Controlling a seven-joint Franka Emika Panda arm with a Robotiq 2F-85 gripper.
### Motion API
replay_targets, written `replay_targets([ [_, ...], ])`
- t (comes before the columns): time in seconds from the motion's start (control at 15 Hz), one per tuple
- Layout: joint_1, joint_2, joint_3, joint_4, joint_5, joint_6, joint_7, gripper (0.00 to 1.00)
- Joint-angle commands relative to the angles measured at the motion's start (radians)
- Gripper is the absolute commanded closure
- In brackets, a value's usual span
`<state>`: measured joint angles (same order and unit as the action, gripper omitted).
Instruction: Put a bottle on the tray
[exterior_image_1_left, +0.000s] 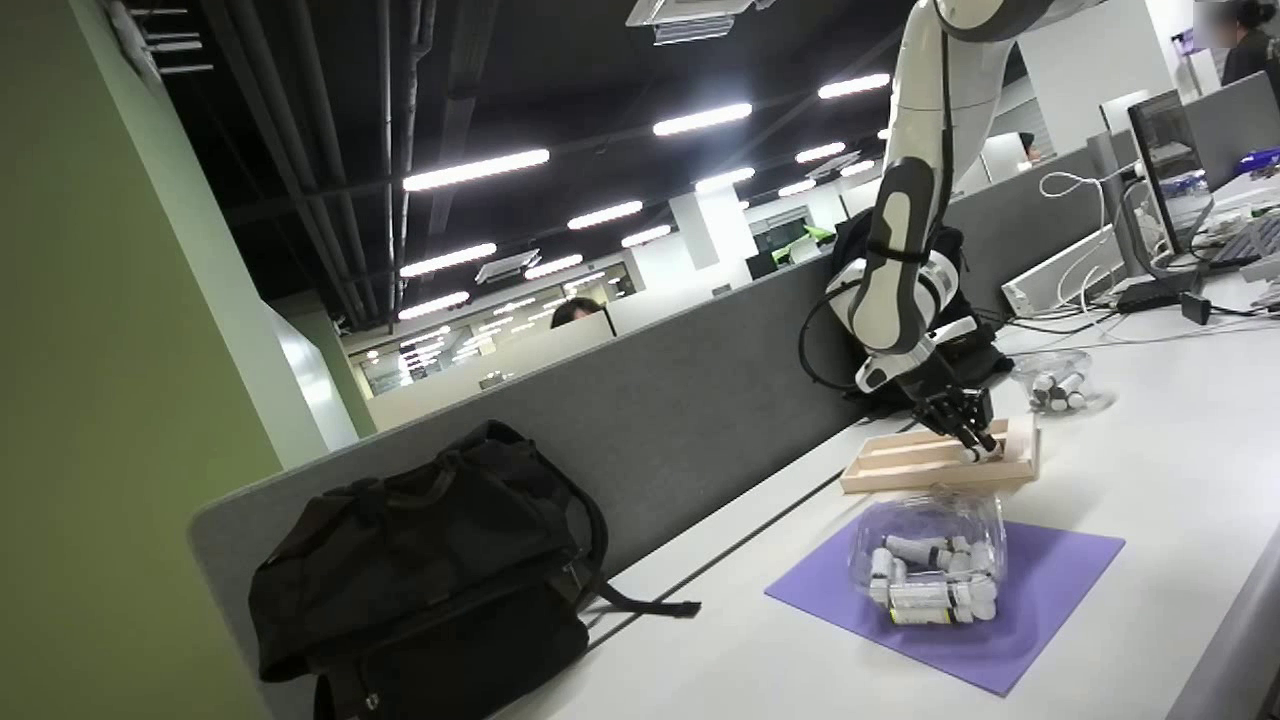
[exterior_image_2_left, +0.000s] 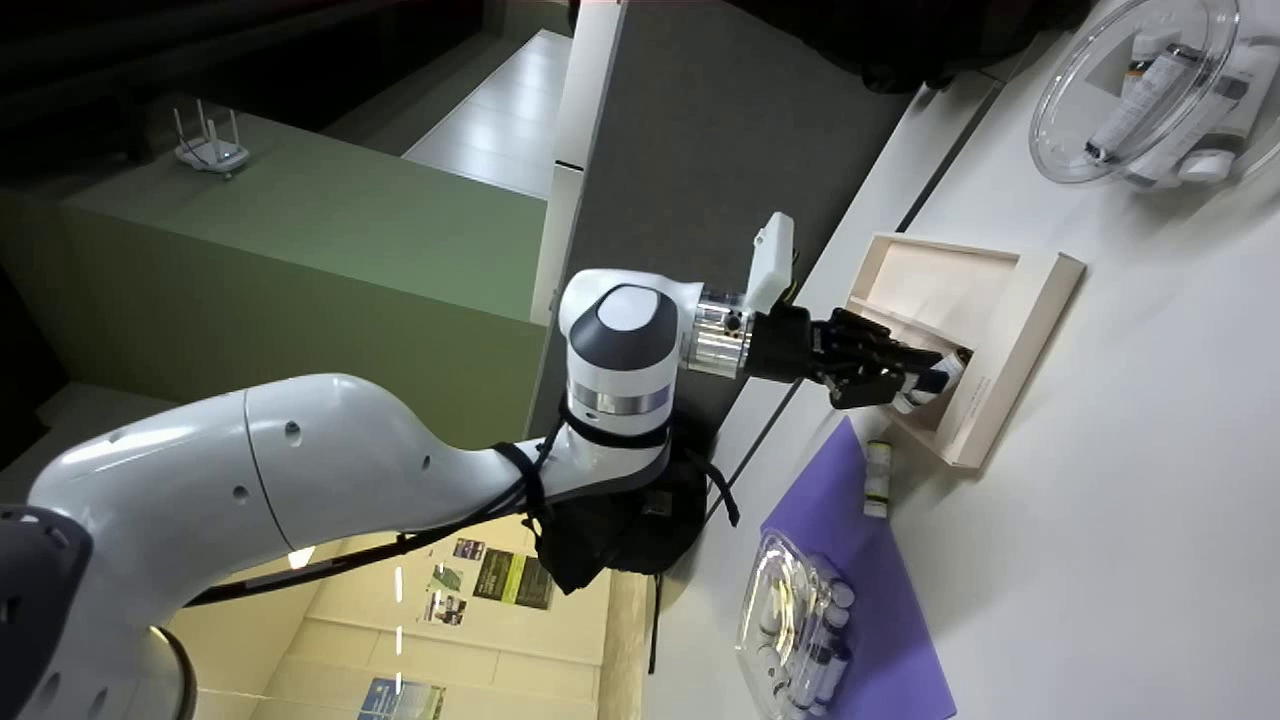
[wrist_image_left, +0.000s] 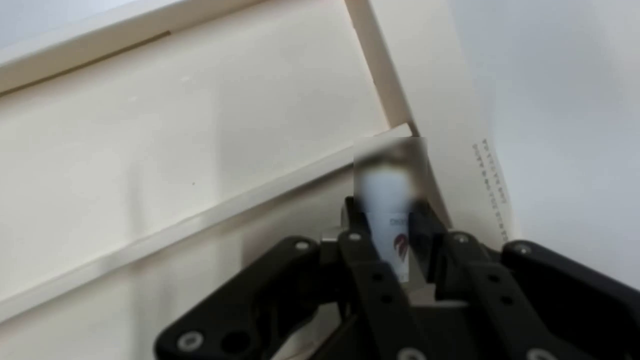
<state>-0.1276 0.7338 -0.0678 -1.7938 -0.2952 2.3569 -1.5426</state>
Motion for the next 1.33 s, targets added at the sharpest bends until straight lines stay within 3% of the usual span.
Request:
replay_targets([
  [0.0, -0.009, 0.024, 0.007, 0.021, -0.028, 0.002, -0.002, 0.89],
  [0.8, -0.044, -0.01, 0.034, -0.043, -0.104, 0.202, -0.318, 0.89],
  [1.27, 0.009, -0.072, -0.039, -0.083, -0.175, 0.081, -0.358, 0.89],
])
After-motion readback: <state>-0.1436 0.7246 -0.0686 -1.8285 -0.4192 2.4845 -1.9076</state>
